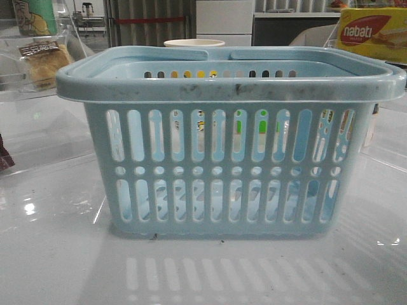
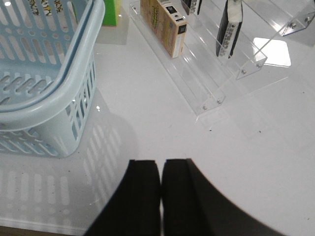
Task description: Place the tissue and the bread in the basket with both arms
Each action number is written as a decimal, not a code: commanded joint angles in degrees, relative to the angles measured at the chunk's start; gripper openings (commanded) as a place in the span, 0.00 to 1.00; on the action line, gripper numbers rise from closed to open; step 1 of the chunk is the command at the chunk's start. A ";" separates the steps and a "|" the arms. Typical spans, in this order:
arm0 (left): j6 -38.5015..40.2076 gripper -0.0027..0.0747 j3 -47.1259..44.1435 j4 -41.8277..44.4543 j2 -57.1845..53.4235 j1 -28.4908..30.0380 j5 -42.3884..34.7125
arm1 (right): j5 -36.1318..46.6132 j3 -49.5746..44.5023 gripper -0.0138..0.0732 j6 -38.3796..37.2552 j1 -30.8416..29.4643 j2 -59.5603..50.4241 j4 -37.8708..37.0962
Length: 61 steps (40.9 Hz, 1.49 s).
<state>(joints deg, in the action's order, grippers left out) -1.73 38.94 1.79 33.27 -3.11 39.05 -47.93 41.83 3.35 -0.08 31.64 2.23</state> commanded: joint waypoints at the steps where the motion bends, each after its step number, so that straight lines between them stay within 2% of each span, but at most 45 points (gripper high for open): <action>1: 0.54 0.50 1.66 -0.37 0.82 0.15 -4.07 | 4.11 1.83 0.62 0.49 -0.29 1.14 -0.62; 3: 0.54 0.62 1.66 -0.37 0.87 0.15 -4.18 | 4.49 1.83 0.72 0.49 -0.29 1.48 -0.62; 5: 0.54 0.67 1.66 -0.37 0.87 0.15 -4.19 | 4.69 1.83 0.79 0.49 -0.29 1.80 -0.62; 8: 0.54 0.67 1.66 -0.37 0.87 0.15 -4.19 | 5.41 1.83 0.83 0.49 -0.29 2.36 -0.67; 14: 0.54 0.67 1.66 -0.37 0.87 0.15 -4.19 | 7.79 2.26 0.83 -0.63 -0.41 4.50 -3.77; 19: 0.54 0.67 1.66 -0.37 0.87 0.15 -4.19 | 7.99 4.96 0.83 -6.05 -0.41 8.67 -9.00; 24: 0.54 0.67 1.66 -0.37 0.87 0.15 -4.19 | 8.00 9.42 0.83 -9.01 -0.41 14.94 -13.21; 31: 0.54 0.67 1.66 -0.37 0.87 0.15 -4.19 | 7.77 16.99 0.83 -9.63 -0.47 26.35 -14.66; 40: 0.54 0.67 1.66 -0.37 0.87 0.15 -4.19 | 0.90 28.60 0.83 -9.56 -5.50 41.16 -12.53; 44: 0.54 0.67 1.66 -0.37 0.87 0.15 -4.19 | -0.63 33.15 0.81 -6.76 -7.26 47.07 -10.97; 50: 0.54 0.67 1.66 -0.37 0.87 0.15 -4.19 | -0.63 38.72 0.81 -4.36 -8.99 54.31 -7.10; 61: 0.54 0.67 1.66 -0.37 0.87 0.15 -4.19 | 3.07 44.13 0.81 -4.36 -8.99 64.60 -6.57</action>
<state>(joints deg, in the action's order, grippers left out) -1.73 38.94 1.79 33.71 -3.11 39.05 -48.91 83.11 -1.69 -8.69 96.76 -4.26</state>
